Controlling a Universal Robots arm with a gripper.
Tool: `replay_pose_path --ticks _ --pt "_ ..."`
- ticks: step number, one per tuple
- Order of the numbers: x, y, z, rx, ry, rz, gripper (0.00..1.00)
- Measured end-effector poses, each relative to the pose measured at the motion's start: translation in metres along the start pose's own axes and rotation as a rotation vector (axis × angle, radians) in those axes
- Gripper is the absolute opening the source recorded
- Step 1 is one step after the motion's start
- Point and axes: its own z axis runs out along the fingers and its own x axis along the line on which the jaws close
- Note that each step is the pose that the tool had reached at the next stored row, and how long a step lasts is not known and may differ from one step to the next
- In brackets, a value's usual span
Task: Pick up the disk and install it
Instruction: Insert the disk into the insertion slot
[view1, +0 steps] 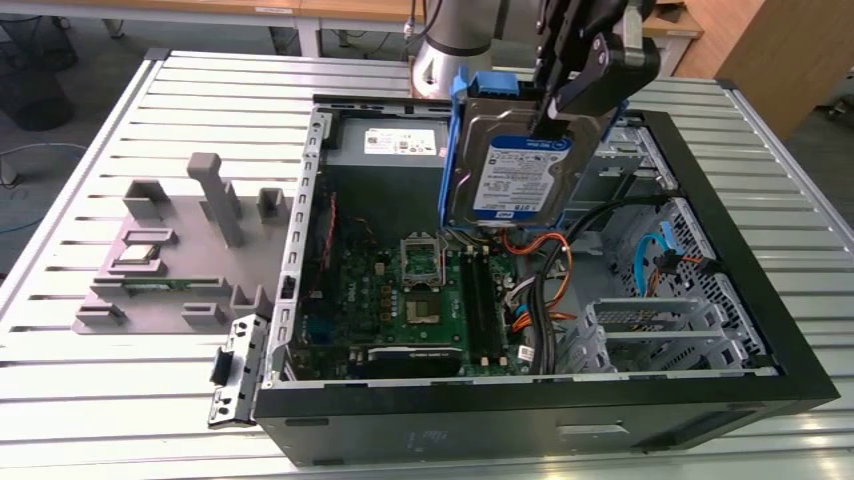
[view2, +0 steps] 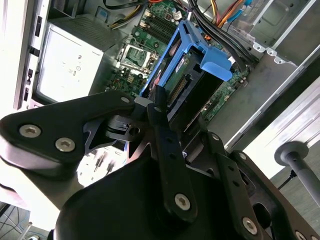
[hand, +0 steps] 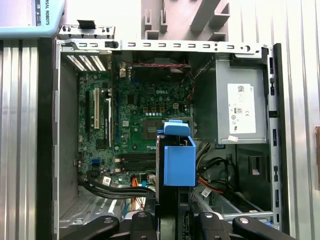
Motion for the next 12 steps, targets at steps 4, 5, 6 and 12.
replay_pose_path --ticks 4,5,6,12 --pt "0.0046 -0.0002 0.0 0.0 0.0001 0.0 0.35" --pt "0.0061 -0.0002 0.0 -0.0001 0.0001 0.0 0.35" --pt "0.0077 -0.0003 0.0 0.0 0.0001 0.0 0.35" --pt "0.0148 -0.0004 0.0001 0.0 -0.0002 0.0 0.35"
